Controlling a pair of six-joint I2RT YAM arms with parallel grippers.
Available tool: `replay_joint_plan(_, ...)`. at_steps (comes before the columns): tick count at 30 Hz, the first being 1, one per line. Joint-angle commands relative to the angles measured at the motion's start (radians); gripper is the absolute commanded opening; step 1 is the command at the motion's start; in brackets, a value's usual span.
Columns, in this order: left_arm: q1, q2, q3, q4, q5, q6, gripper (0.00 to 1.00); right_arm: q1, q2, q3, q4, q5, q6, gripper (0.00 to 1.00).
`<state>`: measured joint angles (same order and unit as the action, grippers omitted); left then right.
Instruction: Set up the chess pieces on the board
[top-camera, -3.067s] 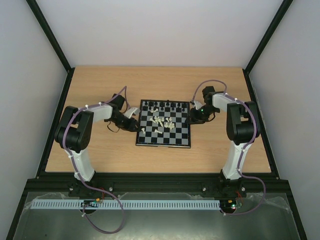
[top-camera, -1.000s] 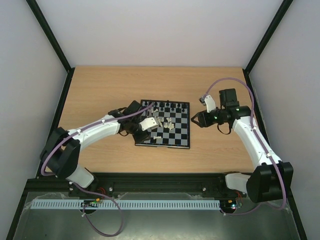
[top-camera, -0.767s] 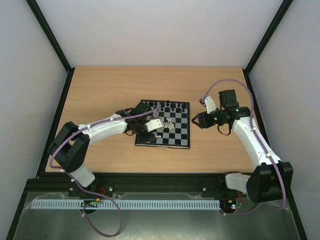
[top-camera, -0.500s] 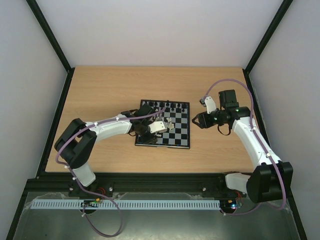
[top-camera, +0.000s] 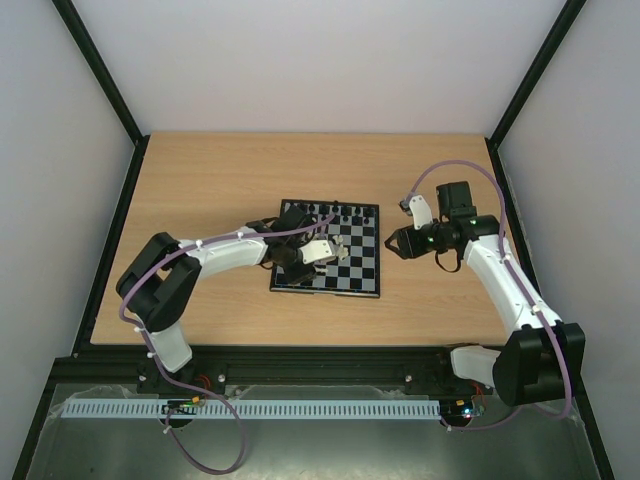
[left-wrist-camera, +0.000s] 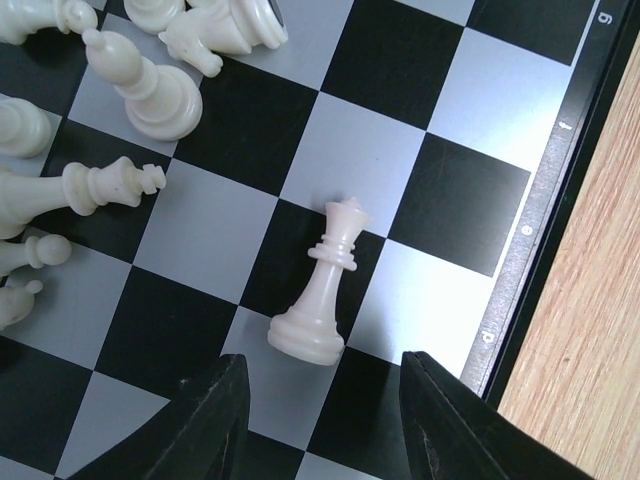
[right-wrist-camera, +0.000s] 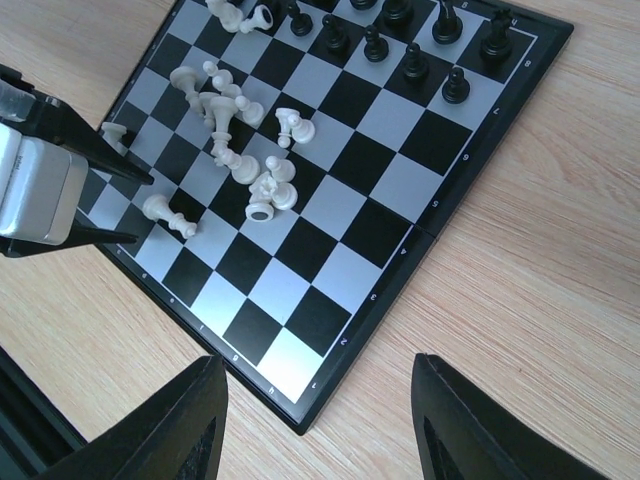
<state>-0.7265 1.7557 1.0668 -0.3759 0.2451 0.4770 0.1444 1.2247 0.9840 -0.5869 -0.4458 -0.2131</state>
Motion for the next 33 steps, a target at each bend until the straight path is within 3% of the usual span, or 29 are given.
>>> replay_joint_plan(1,-0.008,0.016,0.035,0.014,0.015,0.023,0.45,0.003,-0.003,-0.023,-0.009,0.008,-0.004,0.51)
replay_joint_plan(14,-0.011,0.061,0.053,0.011,0.026,0.098,0.36,0.002,-0.023,-0.050,-0.008,0.032,-0.007,0.51)
replay_joint_plan(33,-0.029,0.059,0.001,0.042,-0.009,0.107,0.30,0.003,-0.021,-0.067,0.008,0.030,0.000,0.52)
